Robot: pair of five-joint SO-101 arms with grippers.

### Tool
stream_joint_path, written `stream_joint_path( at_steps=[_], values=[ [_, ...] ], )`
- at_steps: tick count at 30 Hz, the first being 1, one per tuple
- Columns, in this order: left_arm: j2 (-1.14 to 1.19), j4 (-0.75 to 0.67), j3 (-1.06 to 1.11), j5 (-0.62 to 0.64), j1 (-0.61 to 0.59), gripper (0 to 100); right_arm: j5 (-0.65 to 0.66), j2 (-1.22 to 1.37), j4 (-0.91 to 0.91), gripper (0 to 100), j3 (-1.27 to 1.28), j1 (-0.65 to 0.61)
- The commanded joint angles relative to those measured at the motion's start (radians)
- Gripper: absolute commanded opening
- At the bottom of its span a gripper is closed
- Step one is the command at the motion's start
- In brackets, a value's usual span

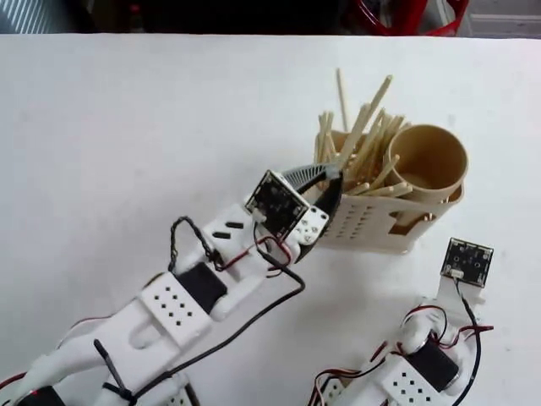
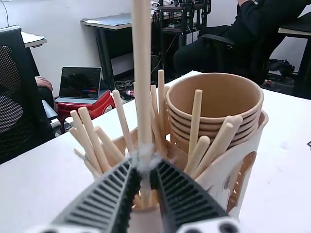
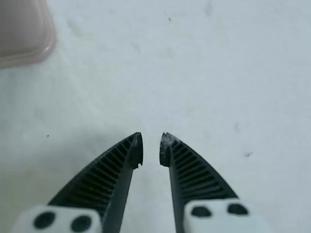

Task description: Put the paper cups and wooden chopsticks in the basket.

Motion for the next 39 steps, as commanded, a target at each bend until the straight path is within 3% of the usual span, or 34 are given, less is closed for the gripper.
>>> stream_joint_path(
  at_steps=[1, 7, 21, 30, 35, 39],
  values=[
    [-0.035, -0.017, -0.011, 0.005, -0.010, 3, 0.015, -0.002, -0.013, 7.3, 0.009, -0.010],
    [-0.036, -0.017, -0.011, 0.012, -0.010, 9, 0.015, -0.002, -0.013, 7.4, 0.009, -0.005],
    [-0.042, -0.008, -0.026, 0.005, -0.015, 9, 0.015, -0.002, -0.013, 7.4, 0.009, -0.005],
    [-0.042, -0.008, -0.029, 0.012, -0.189, 9, 0.026, -0.008, -0.019, 7.4, 0.009, -0.004],
    [-0.042, -0.008, -0.026, 0.012, -0.249, 9, 0.137, -0.008, -0.015, 7.4, 0.009, -0.007],
    [-0.042, 0.061, -0.026, 0.012, -0.323, 9, 0.132, -0.008, -0.015, 7.4, 0.009, -0.008]
  ],
)
